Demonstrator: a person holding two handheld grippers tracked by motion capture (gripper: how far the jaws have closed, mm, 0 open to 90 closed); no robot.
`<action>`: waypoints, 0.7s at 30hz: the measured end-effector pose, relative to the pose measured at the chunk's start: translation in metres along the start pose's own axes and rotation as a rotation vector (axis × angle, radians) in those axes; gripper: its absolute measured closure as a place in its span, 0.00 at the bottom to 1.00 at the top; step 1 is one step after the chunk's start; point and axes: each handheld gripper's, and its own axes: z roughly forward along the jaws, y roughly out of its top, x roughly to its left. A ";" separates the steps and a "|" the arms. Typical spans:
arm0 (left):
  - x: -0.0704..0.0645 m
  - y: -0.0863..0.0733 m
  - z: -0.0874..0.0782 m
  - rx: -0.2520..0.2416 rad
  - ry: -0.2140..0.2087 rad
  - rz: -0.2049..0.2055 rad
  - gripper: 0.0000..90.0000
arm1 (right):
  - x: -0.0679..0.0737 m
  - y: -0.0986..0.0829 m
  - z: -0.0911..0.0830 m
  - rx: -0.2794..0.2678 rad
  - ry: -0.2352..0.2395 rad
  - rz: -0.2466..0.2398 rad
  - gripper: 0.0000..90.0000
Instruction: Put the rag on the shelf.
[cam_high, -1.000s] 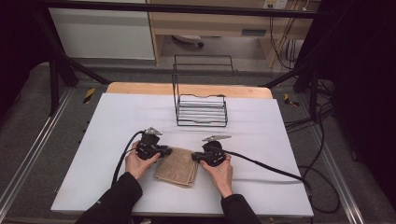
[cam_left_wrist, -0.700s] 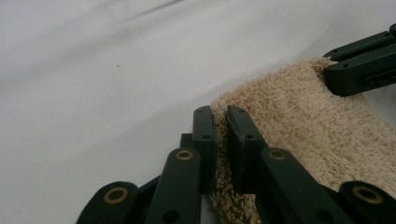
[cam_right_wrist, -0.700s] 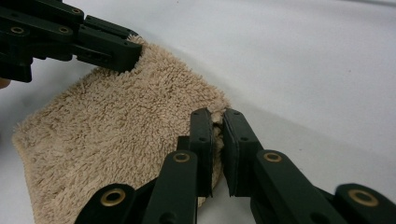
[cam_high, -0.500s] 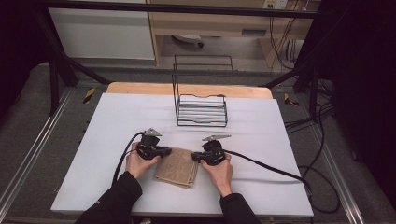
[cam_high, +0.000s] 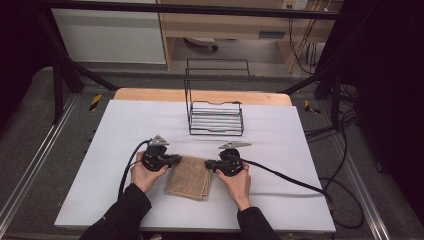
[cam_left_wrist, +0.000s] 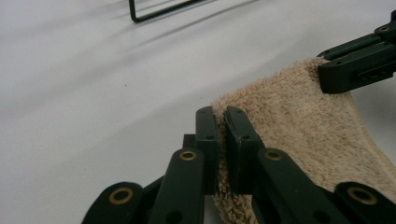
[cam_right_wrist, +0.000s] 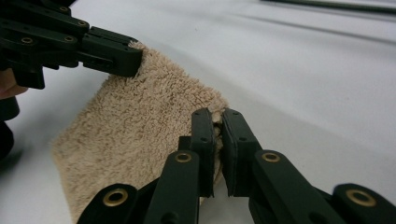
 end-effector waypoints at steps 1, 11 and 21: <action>0.000 0.001 -0.003 -0.010 0.003 0.002 0.94 | 0.001 0.001 -0.002 -0.008 0.005 -0.004 0.94; -0.009 0.004 -0.034 -0.086 -0.010 0.011 0.94 | 0.013 0.011 -0.016 -0.073 0.039 -0.077 0.94; -0.021 0.012 -0.052 -0.160 -0.003 0.025 0.94 | 0.022 0.027 -0.037 -0.137 0.044 -0.148 0.94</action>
